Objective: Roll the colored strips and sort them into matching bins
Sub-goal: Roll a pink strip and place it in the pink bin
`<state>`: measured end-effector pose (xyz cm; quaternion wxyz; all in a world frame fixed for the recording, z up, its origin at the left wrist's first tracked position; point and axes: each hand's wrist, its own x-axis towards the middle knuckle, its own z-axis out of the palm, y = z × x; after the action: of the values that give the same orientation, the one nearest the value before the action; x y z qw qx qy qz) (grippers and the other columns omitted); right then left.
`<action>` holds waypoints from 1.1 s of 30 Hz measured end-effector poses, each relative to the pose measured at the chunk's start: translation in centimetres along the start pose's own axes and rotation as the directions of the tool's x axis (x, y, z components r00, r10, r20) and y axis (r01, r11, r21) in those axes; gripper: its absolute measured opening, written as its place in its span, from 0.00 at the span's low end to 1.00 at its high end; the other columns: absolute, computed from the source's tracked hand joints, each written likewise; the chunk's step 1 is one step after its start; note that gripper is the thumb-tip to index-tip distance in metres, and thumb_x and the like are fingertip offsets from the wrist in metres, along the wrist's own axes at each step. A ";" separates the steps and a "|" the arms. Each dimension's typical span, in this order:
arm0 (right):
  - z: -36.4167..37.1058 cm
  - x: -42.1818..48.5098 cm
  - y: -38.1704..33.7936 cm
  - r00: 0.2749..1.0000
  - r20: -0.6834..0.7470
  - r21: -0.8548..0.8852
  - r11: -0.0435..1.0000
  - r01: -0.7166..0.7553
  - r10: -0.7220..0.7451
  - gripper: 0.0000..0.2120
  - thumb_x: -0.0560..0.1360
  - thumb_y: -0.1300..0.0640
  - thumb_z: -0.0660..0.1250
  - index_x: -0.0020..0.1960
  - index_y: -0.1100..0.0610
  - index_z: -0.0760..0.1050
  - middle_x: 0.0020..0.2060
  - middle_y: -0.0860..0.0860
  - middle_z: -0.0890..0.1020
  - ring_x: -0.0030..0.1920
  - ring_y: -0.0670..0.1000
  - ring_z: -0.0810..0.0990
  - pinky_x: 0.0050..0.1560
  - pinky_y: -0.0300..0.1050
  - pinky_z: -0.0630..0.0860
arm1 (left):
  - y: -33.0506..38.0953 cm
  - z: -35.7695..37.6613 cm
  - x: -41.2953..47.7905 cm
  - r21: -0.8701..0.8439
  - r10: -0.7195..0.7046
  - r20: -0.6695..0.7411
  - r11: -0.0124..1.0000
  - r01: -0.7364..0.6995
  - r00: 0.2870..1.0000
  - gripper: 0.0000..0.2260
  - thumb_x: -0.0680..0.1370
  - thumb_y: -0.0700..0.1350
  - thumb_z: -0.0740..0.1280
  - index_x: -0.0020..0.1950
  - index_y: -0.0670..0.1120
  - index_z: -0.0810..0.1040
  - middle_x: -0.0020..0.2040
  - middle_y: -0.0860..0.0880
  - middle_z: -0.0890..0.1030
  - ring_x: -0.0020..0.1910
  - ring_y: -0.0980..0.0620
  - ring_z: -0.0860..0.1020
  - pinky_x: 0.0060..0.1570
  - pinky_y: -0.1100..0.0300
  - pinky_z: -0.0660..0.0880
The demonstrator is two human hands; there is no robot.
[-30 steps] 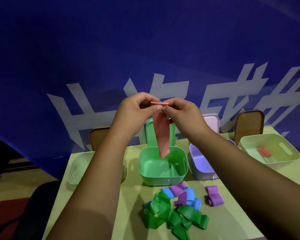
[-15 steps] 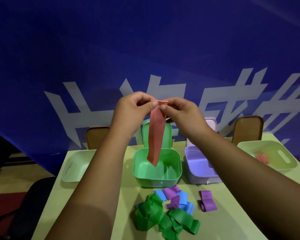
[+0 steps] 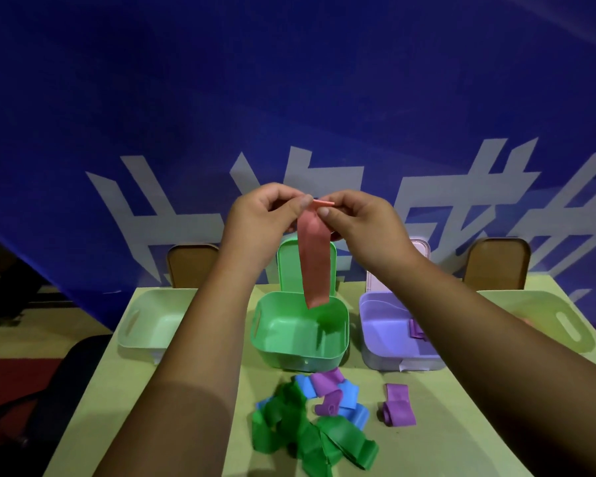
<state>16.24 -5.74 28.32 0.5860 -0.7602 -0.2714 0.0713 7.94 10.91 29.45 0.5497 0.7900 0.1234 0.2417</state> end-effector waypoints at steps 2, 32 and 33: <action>-0.4 -0.2 0.0 1.000 0.006 0.000 1.000 -0.001 0.001 0.06 0.84 0.57 0.70 0.55 0.51 0.86 0.41 0.46 0.88 0.43 0.44 0.87 0.45 0.39 0.84 | 0.2 0.6 -0.2 -0.005 0.004 0.004 1.000 -0.004 1.000 0.03 0.82 0.48 0.75 0.53 0.50 0.87 0.46 0.53 0.88 0.46 0.57 0.87 0.46 0.61 0.84; -2.2 -1.2 1.0 0.996 -0.030 0.162 0.984 -0.079 0.085 0.06 0.82 0.56 0.72 0.53 0.50 0.87 0.46 0.49 0.89 0.50 0.52 0.89 0.60 0.60 0.85 | 1.1 3.5 -1.2 -0.135 -0.137 0.030 0.981 0.140 0.990 0.05 0.79 0.39 0.76 0.53 0.46 0.88 0.46 0.48 0.88 0.47 0.52 0.87 0.47 0.62 0.82; -2.1 -1.2 1.0 0.995 -0.025 0.176 0.981 -0.088 0.094 0.06 0.82 0.57 0.72 0.53 0.50 0.88 0.47 0.50 0.89 0.51 0.53 0.89 0.61 0.60 0.85 | 1.0 3.5 -1.1 -0.141 -0.147 0.034 0.978 0.151 0.989 0.05 0.79 0.39 0.76 0.53 0.47 0.87 0.46 0.48 0.88 0.48 0.51 0.87 0.48 0.61 0.83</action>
<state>16.50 -8.32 27.78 0.6508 -0.7186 -0.2195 0.1089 8.70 7.23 29.09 0.6230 0.7399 0.1581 0.1988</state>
